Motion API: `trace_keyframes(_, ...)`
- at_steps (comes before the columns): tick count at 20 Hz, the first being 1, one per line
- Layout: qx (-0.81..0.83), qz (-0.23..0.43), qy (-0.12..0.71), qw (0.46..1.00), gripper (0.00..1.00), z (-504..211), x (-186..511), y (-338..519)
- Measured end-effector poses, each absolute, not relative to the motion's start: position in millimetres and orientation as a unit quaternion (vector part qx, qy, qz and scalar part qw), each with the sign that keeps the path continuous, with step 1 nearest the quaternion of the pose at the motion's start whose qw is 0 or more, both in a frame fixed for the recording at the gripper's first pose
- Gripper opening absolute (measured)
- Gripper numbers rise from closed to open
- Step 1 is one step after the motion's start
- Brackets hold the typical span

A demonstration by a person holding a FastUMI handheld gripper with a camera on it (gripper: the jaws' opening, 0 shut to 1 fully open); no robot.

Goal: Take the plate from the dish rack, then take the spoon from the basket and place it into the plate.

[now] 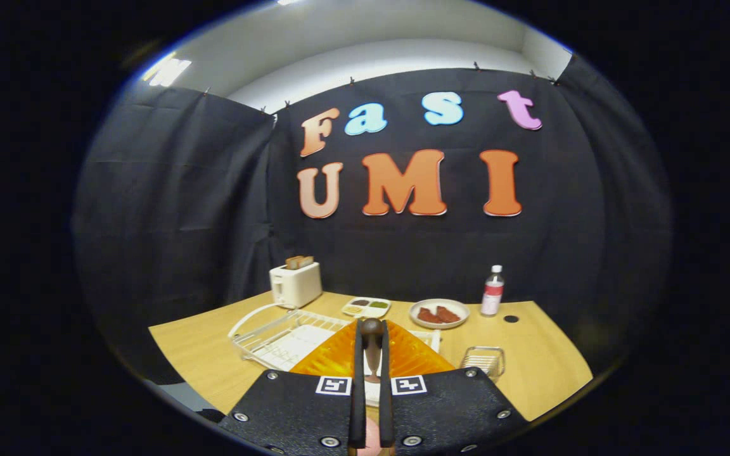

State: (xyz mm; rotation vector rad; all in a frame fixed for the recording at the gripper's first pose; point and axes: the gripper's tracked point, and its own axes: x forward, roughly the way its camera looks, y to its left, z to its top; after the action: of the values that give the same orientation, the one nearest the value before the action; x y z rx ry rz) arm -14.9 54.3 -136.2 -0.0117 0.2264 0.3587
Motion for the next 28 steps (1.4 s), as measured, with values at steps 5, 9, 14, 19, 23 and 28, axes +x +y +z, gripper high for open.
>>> trace_keyframes(5, -0.026, 0.245, 0.129, 0.961, 0.08, -164, -40, 91)
trace_keyframes(9, -0.023, 0.279, 0.108, 0.954, 0.09, -154, -60, 112)
trace_keyframes(14, -0.045, 0.305, 0.113, 0.944, 0.08, -169, -85, 120)
trace_keyframes(19, -0.068, 0.275, 0.145, 0.948, 0.10, -211, -89, 100)
trace_keyframes(23, -0.087, 0.232, 0.174, 0.953, 0.19, -239, -90, 69)
trace_keyframes(28, -0.074, 0.198, 0.197, 0.957, 0.25, -253, -88, 43)
